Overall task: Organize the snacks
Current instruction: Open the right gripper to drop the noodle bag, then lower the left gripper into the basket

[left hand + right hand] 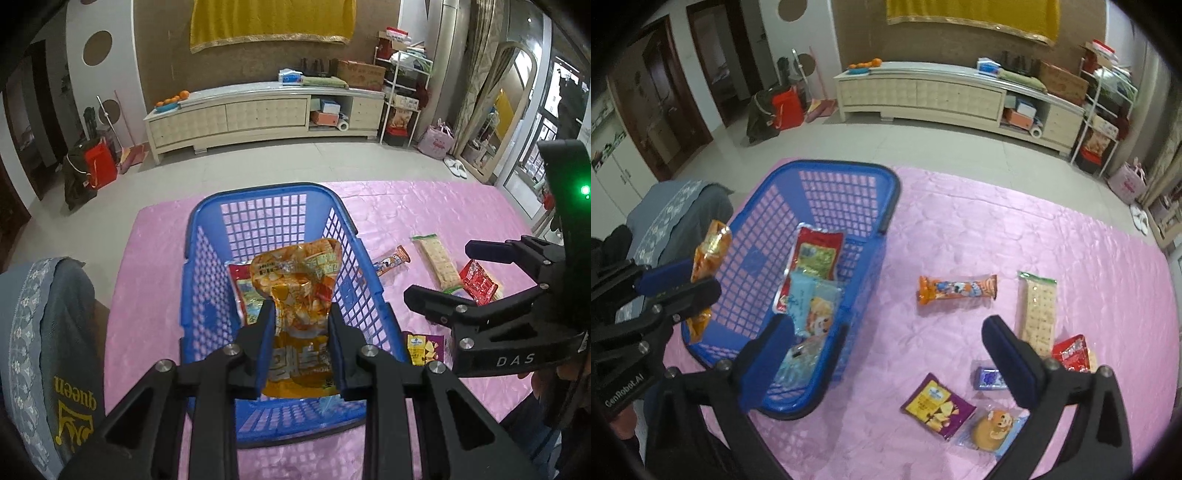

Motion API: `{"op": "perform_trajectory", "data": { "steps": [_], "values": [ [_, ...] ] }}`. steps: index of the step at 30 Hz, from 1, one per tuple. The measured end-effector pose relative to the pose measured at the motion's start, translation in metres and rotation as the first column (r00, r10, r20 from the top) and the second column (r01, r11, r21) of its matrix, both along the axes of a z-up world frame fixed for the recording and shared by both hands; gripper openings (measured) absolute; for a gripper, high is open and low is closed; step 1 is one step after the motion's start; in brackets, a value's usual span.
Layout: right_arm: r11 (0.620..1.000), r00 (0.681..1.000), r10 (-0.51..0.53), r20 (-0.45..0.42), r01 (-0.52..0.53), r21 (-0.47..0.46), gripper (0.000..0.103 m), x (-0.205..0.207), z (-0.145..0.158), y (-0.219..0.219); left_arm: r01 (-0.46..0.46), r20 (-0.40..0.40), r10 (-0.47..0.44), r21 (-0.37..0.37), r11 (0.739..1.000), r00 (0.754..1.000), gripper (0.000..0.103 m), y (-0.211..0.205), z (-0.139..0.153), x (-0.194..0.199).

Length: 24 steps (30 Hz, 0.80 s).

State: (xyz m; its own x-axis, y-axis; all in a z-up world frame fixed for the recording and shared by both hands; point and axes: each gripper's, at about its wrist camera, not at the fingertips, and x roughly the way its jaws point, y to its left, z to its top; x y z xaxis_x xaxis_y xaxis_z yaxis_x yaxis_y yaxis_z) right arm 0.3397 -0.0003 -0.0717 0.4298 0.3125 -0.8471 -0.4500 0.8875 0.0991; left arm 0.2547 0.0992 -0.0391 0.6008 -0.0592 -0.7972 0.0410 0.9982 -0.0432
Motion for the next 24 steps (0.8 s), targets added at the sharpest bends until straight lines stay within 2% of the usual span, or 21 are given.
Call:
{"op": "perform_trajectory", "data": {
  "steps": [16,19,21,24],
  "values": [
    [0.996,0.996,-0.086,0.004,0.086,0.031,0.103,0.062,-0.022,-0.022,0.046,-0.077,-0.047,-0.012,0.999,0.996,0.03,-0.009,-0.03,0.088],
    [0.993,0.993,-0.113,0.019,0.112,0.049,0.103,0.066,-0.021,-0.03,0.051,-0.063,-0.051,-0.004,0.999,0.997,0.042,-0.007,-0.032,0.093],
    [0.987,0.988,-0.151,0.043,0.148,0.056,0.103,0.065,-0.018,-0.039,0.052,-0.044,-0.051,0.023,0.998,0.998,0.065,-0.008,-0.032,0.092],
    [0.984,0.986,-0.164,0.029,0.161,0.078,0.103,0.065,-0.016,-0.049,0.053,-0.034,-0.054,-0.014,0.998,0.998,0.077,-0.004,-0.029,0.084]
  ]
}}
